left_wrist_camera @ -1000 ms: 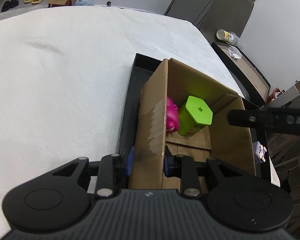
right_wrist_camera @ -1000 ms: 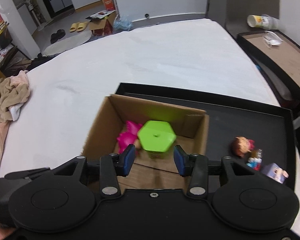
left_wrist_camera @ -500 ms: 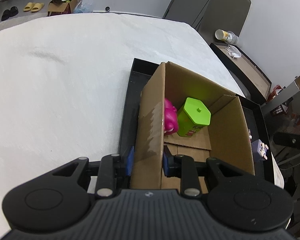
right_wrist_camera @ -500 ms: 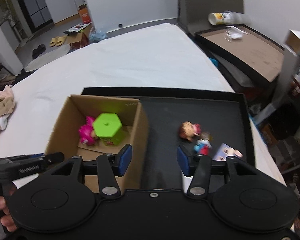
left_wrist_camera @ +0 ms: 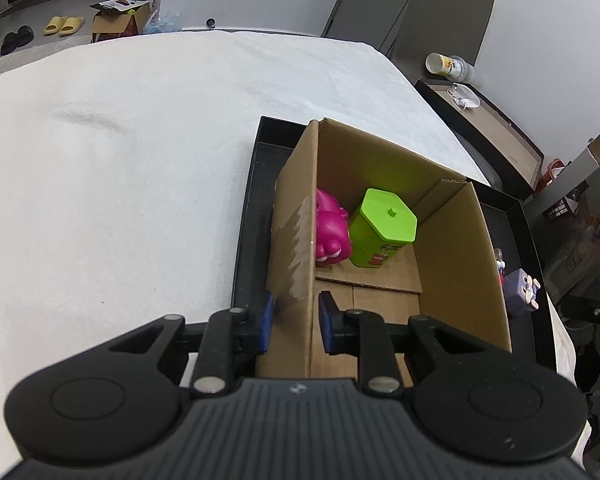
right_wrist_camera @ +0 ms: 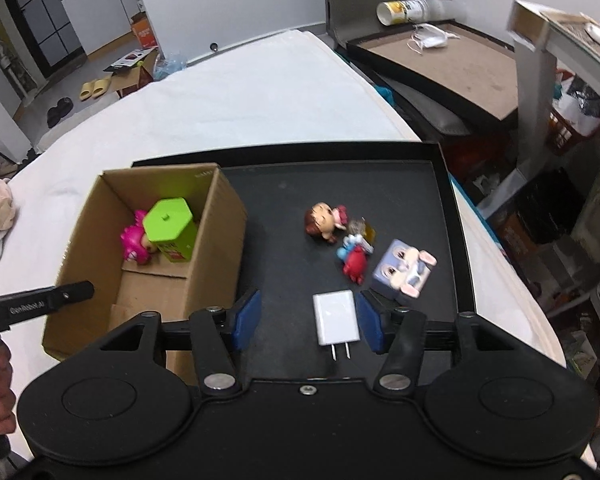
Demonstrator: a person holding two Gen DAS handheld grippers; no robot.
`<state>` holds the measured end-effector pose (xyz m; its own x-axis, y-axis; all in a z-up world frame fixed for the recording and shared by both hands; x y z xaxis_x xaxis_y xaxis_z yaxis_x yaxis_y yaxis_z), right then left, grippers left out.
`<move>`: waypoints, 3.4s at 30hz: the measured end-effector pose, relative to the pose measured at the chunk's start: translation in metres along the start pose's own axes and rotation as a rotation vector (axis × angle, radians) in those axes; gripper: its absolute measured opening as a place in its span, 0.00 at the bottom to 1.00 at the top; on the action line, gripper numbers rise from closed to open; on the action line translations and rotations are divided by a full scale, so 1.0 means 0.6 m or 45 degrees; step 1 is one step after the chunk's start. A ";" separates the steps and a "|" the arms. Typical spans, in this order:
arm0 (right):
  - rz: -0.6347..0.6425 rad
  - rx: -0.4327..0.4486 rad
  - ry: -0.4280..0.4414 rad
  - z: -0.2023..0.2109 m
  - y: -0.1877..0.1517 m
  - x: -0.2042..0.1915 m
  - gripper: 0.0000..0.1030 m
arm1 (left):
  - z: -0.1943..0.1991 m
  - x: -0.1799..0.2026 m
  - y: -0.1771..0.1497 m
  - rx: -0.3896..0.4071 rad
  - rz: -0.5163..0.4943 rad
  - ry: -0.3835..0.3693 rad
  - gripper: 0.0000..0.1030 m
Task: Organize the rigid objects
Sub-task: 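Reach the right gripper to the white charger plug and grasp it, then carry the white charger plug with the right gripper and release it into the cardboard box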
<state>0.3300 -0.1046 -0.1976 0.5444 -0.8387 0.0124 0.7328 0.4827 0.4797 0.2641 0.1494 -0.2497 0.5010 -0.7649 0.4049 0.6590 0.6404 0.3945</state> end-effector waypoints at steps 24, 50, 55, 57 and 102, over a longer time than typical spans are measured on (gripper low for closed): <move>-0.030 -0.117 0.012 -0.089 -0.057 0.023 0.57 | -0.008 0.000 0.003 -0.009 -0.001 0.014 0.22; -0.016 -0.231 0.003 -0.169 -0.051 0.001 0.35 | -0.020 -0.005 0.005 -0.027 0.025 0.014 0.22; 0.019 -0.195 -0.023 -0.141 -0.031 -0.004 0.35 | -0.017 -0.004 0.004 -0.023 0.024 0.009 0.22; 0.025 -0.178 -0.030 -0.127 -0.023 -0.007 0.35 | -0.018 -0.005 0.003 -0.022 0.025 0.013 0.22; 0.232 0.011 -0.023 -0.074 0.146 -0.156 0.35 | -0.012 -0.022 0.008 -0.058 0.096 -0.080 0.23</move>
<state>0.3614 0.0272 -0.1961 0.6602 -0.7421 0.1157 0.6191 0.6249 0.4756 0.2644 0.1621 -0.2592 0.5152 -0.7079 0.4832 0.6462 0.6912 0.3236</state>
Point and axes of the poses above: each gripper's, at about its wrist camera, not at the fingertips, and z roughly against the way its jaws point, x to its right, y to its top, the point moved 8 cm from there along -z, roughly the way its jaws point, and after that the axes turned 15 degrees about z, right-handed, at the moved point
